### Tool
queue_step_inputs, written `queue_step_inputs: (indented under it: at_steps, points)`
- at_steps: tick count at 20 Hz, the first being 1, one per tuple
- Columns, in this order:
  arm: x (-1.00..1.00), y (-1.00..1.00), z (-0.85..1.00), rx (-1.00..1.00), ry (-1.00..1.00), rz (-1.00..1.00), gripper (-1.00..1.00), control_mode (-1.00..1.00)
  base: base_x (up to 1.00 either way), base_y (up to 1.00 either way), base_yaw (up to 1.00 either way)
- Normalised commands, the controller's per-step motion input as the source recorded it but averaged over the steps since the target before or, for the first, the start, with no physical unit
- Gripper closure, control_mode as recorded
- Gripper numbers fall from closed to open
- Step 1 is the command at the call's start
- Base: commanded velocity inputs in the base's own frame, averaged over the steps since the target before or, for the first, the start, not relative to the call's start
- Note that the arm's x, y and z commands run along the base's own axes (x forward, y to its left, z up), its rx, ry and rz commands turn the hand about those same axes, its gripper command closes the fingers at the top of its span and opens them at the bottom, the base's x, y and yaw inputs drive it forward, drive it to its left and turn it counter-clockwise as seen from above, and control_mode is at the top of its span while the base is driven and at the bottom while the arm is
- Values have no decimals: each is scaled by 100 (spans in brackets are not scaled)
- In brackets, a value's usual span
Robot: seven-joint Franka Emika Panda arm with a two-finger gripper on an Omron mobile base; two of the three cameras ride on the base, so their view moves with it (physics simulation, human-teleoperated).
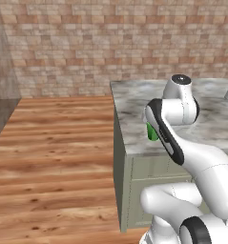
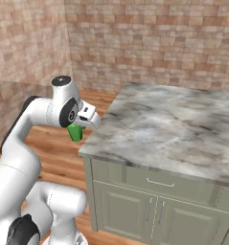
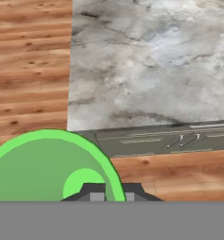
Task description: Pick the strainer and cup and place them in the sink. Then turn on the water.
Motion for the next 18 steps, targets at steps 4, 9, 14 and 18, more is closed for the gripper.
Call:
queue_step_inputs:
  at_steps: [4, 9, 14, 18]
  points:
    - [0, 0, 0, 0, 0, 0, 100, 100, -58, 0, 0]
    - [0, 0, 0, 0, 0, 0, 100, 100, -15, 0, 19]
    - [0, 0, 0, 0, 0, 0, 100, 100, 0, 7, 54]
    - [0, 0, 0, 0, 0, 0, 100, 100, 6, 6, 66]
